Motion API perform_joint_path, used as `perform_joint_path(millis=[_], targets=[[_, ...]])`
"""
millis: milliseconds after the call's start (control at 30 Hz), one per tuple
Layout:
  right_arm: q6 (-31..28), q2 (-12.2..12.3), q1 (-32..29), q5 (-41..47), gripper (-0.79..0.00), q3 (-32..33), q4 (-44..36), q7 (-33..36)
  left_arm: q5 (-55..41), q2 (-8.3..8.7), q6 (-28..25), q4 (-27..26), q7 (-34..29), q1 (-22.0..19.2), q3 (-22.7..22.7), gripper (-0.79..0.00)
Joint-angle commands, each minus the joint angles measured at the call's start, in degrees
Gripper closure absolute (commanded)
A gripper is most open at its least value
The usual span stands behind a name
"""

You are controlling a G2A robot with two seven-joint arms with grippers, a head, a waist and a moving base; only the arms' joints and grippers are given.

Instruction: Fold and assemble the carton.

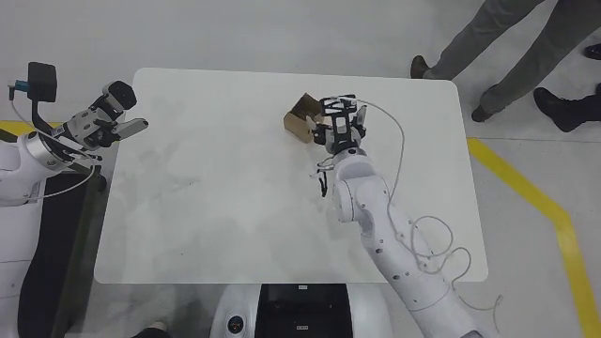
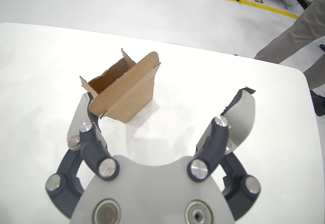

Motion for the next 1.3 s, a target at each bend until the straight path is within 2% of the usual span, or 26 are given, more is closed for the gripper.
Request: perform_joint_path(millis=[0, 200, 233, 267, 300, 333, 367, 433, 500, 567, 700, 967, 1067, 1267], targets=[[-2.53, -0.04, -0.52, 2.75, -0.785, 0.21, -0.50, -0.96, 0.00, 0.00, 0.00, 0.00, 0.00, 0.00, 0.00, -0.785], [-5.83, -0.75, 1.58, 8.88, -0.785, 0.23, 4.31, -3.92, 0.00, 0.00, 0.00, 0.00, 0.00, 0.00, 0.00, -0.785], [-5.89, -0.92, 1.92, 10.16, -0.739, 0.24, 5.10, -4.51, 0.00, 0.00, 0.00, 0.00, 0.00, 0.00, 0.00, -0.785], [-5.93, -1.07, 2.21, 11.42, -0.616, 0.41, 5.82, -5.17, 0.00, 0.00, 0.00, 0.00, 0.00, 0.00, 0.00, -0.785], [-6.04, -1.18, 2.42, 12.46, -0.431, 0.60, 6.43, -5.80, 0.00, 0.00, 0.00, 0.00, 0.00, 0.00, 0.00, -0.785], [-6.26, -1.27, 2.51, 13.51, -0.336, 0.81, 6.90, -6.31, 0.00, 0.00, 0.00, 0.00, 0.00, 0.00, 0.00, -0.785], [-6.42, -1.32, 2.51, 14.28, -0.280, 1.09, 7.29, -6.75, 0.00, 0.00, 0.00, 0.00, 0.00, 0.00, 0.00, -0.785], [-6.82, -1.36, 2.15, 15.92, -0.222, 1.72, 7.47, -7.53, 0.00, 0.00, 0.00, 0.00, 0.00, 0.00, 0.00, -0.785], [-7.35, -1.34, 1.44, 17.16, -0.215, 2.29, 7.01, -8.39, 0.00, 0.00, 0.00, 0.00, 0.00, 0.00, 0.00, -0.785], [-7.69, -1.27, 0.54, 18.26, -0.163, 2.96, 6.23, -9.05, 0.00, 0.00, 0.00, 0.00, 0.00, 0.00, 0.00, -0.785], [-7.72, -0.94, -0.99, 18.18, -0.012, 4.37, 4.77, -8.97, 0.00, 0.00, 0.00, 0.00, 0.00, 0.00, 0.00, -0.785], [-8.73, -0.13, -3.04, 16.74, -0.012, 7.23, 1.32, -6.96, 0.00, 0.00, 0.00, 0.00, 0.00, 0.00, 0.00, -0.785], [-10.43, 0.05, -2.83, 17.33, -0.108, 7.65, 1.09, -4.54, 0.00, 0.00, 0.00, 0.00, 0.00, 0.00, 0.00, -0.785], [-12.15, -0.14, -0.44, 19.56, -0.194, 7.09, 3.68, -1.82, 0.00, 0.00, 0.00, 0.00, 0.00, 0.00, 0.00, -0.785]])
